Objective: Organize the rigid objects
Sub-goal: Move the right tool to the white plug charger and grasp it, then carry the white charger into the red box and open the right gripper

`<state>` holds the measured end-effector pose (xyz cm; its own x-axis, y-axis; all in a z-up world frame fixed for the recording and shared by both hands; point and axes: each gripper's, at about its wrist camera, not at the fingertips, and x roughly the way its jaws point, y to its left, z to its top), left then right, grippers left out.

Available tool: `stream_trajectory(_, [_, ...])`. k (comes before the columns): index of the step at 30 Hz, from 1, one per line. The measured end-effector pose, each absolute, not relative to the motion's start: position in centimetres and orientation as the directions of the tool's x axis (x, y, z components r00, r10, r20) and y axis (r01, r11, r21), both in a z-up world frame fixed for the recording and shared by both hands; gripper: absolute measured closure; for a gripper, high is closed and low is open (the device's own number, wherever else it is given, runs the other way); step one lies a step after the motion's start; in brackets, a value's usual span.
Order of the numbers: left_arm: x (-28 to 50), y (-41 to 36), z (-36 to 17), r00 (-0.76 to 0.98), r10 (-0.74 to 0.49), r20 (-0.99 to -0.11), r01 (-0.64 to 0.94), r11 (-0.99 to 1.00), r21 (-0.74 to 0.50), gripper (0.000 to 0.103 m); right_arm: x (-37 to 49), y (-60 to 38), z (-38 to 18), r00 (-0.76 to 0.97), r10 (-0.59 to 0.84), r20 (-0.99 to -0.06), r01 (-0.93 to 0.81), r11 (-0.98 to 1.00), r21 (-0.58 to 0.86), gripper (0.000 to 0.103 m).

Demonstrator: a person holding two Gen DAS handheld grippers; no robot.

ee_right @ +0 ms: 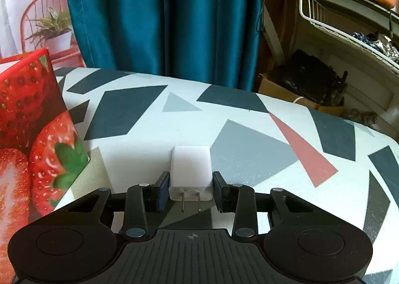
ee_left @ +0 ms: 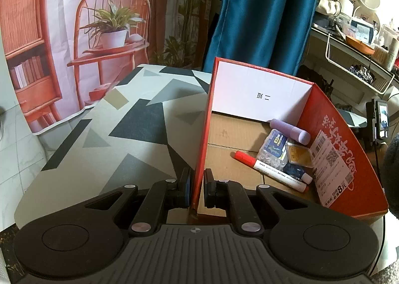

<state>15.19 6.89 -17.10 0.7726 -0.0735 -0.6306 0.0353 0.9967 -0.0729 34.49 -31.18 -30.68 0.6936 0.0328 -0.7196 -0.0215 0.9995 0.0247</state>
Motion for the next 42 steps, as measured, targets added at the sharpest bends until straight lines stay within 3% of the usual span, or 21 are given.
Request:
stream_trajectory(30, [15.2, 7.0, -17.4, 0.773, -0.093, -0.627, 0.035, 0.994, -0.104, 0.092, 20.9, -24.6, -29.6, 0.738, 0.100, -0.668, -0.080, 0.995, 0.061, 0.071])
stream_trajectory(36, [15.2, 7.0, -17.4, 0.773, -0.093, -0.627, 0.036, 0.994, -0.104, 0.092, 20.1, -22.8, -28.0, 0.790, 0.088, -0.606, -0.138, 0.990, -0.036, 0.071])
stream_trajectory(42, [15.2, 7.0, -17.4, 0.773, -0.095, -0.627, 0.036, 0.994, -0.106, 0.092, 20.4, -22.4, -28.1, 0.764, 0.099, -0.637, -0.156, 0.987, -0.034, 0.071])
